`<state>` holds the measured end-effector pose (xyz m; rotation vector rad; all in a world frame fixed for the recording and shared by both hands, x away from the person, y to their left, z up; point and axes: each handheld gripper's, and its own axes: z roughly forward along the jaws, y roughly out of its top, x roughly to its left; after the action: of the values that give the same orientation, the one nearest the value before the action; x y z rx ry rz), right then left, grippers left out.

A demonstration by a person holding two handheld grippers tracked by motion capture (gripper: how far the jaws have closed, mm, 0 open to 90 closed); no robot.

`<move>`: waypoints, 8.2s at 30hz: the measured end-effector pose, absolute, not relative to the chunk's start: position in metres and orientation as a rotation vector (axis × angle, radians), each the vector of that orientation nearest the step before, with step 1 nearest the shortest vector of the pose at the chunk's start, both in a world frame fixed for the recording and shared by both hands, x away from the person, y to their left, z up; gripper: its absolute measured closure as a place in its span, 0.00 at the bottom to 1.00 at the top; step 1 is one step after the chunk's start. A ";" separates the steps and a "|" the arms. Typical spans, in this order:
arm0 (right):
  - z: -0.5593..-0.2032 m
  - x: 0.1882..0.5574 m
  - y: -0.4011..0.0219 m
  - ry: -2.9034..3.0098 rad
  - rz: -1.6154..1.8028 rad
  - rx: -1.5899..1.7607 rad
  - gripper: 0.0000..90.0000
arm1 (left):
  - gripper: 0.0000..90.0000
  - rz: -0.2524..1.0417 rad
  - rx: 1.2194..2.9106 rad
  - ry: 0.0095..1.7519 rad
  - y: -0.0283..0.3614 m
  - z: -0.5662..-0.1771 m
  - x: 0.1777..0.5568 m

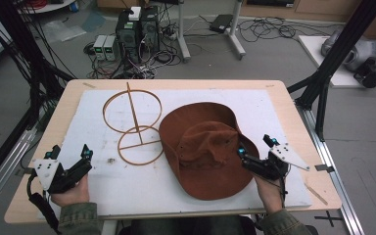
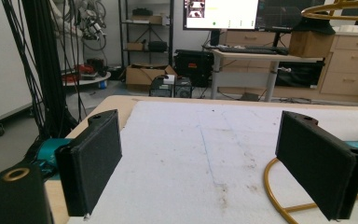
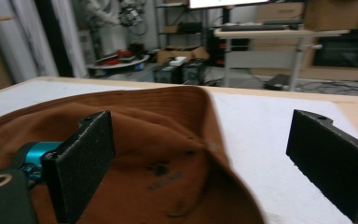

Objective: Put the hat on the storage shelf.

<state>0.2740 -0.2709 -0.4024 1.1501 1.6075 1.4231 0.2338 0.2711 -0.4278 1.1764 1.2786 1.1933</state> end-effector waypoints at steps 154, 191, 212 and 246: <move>-0.282 0.331 -0.065 1.590 1.928 0.492 0.99 | 0.16 1.156 1.161 1.288 0.279 -0.431 0.235; -0.296 0.339 -0.034 1.867 1.845 0.444 0.82 | 0.16 1.152 1.163 1.292 0.282 -0.432 0.235; -0.280 0.339 -0.058 1.870 1.817 0.469 0.14 | 0.16 1.153 1.161 1.293 0.281 -0.432 0.235; -0.318 0.301 -0.275 1.534 1.430 1.028 0.12 | 0.16 1.156 1.159 1.296 0.280 -0.432 0.236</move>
<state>0.3006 -0.2749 -0.3176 1.0283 1.5337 1.4295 0.2356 0.2801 -0.4316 1.1586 1.2959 1.1557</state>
